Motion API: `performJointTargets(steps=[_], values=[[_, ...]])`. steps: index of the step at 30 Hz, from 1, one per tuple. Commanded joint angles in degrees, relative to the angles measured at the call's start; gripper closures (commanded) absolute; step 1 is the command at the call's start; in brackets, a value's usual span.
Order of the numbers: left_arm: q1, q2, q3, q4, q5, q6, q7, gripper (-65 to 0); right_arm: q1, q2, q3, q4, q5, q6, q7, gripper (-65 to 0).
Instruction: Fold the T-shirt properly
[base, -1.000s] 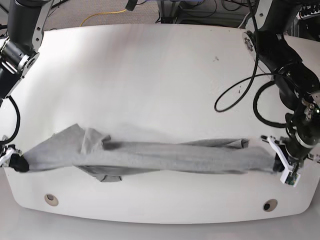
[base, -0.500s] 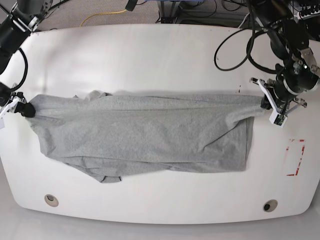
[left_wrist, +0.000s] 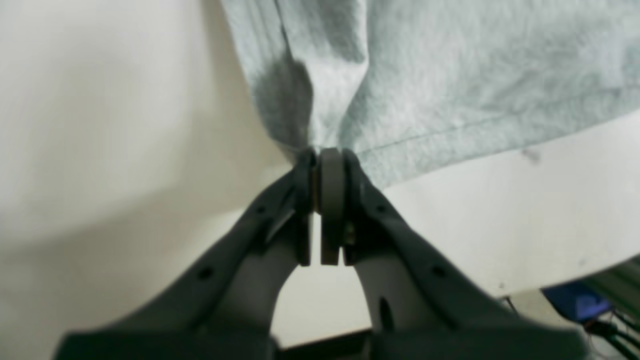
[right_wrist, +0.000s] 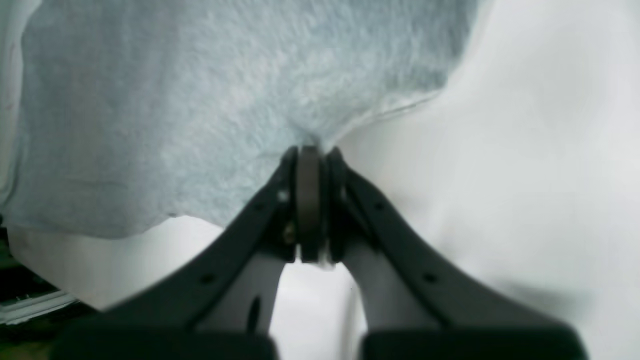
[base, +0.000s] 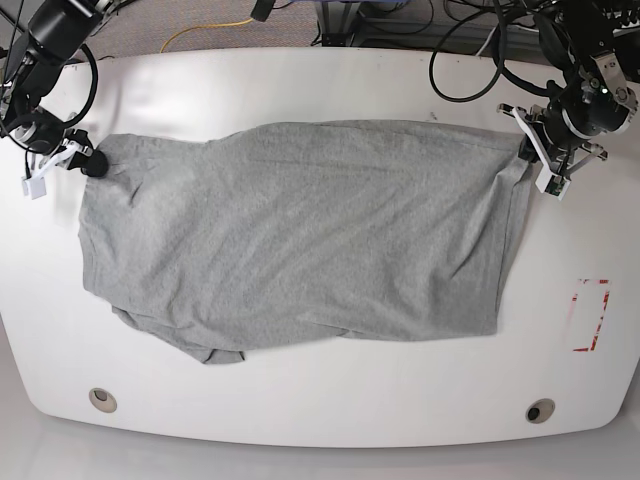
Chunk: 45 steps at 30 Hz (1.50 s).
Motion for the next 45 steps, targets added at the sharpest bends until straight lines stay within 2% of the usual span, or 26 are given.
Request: performJointTargets(steps=[1,5,8,14,15,16,19,20,22,24,27,40,45], values=[[1.04,-0.67,-0.33,0.85,-0.58,-0.03,-1.05,0.0,-1.28,-0.40,0.58,5.61,-0.43,0.10,1.23,0.0],[1.56,-0.94,-0.33,0.85,-0.58,-0.03,-1.05,0.0,-2.51,-4.27,2.60,11.24,-2.98,0.10,1.58,0.0],[1.56,-1.38,-0.77,0.85,-0.58,-0.03,-1.05,0.0,-3.04,-6.03,3.22,14.05,-4.21,0.10,1.58,0.0],[-0.55,-2.61,-2.97,-0.82,-0.58,-0.03,-1.13,0.0,-2.43,-6.91,3.30,14.49,-4.39,0.10,3.43,0.0],[-0.63,-3.22,-3.15,-1.08,-0.58,-0.03,-1.13,0.0,-2.34,-6.91,3.39,14.40,-4.39,0.10,3.87,-1.9],[-0.81,-3.84,-3.23,-1.26,-0.67,-0.03,-1.13,0.0,-2.34,-7.17,3.66,14.31,-4.39,0.10,4.22,-4.9],[-0.90,-4.45,-3.58,-1.44,-0.67,-0.03,-1.13,0.0,-1.46,-8.66,7.52,14.31,-4.30,0.10,3.96,-22.0],[-0.90,-4.54,-3.58,-1.44,-0.67,-0.03,-1.13,0.0,-1.11,-9.28,9.90,14.31,-4.21,0.10,3.52,-30.9],[-0.90,-4.54,-3.58,-1.44,-0.67,-0.03,-1.13,0.0,-0.05,-10.51,13.24,14.31,-4.21,0.10,2.11,-42.6],[-0.90,-4.63,-3.67,-1.44,-0.67,-0.03,-1.13,0.0,0.74,-11.65,17.19,14.31,-4.21,0.10,-0.88,-50.4],[-0.90,-4.63,-3.67,-1.52,-0.67,-0.03,-1.13,0.0,1.79,-13.24,21.06,14.05,-4.21,0.10,-3.69,-51.7],[-0.90,-4.63,-3.50,-1.52,-0.67,-0.03,-1.13,0.0,-0.05,-16.93,21.15,9.30,-4.30,0.10,-3.96,-51.7],[-0.90,-4.63,-3.50,-1.52,-0.67,-0.03,-1.13,0.0,0.04,-17.28,20.89,9.22,-4.48,0.10,-3.69,-51.7]])
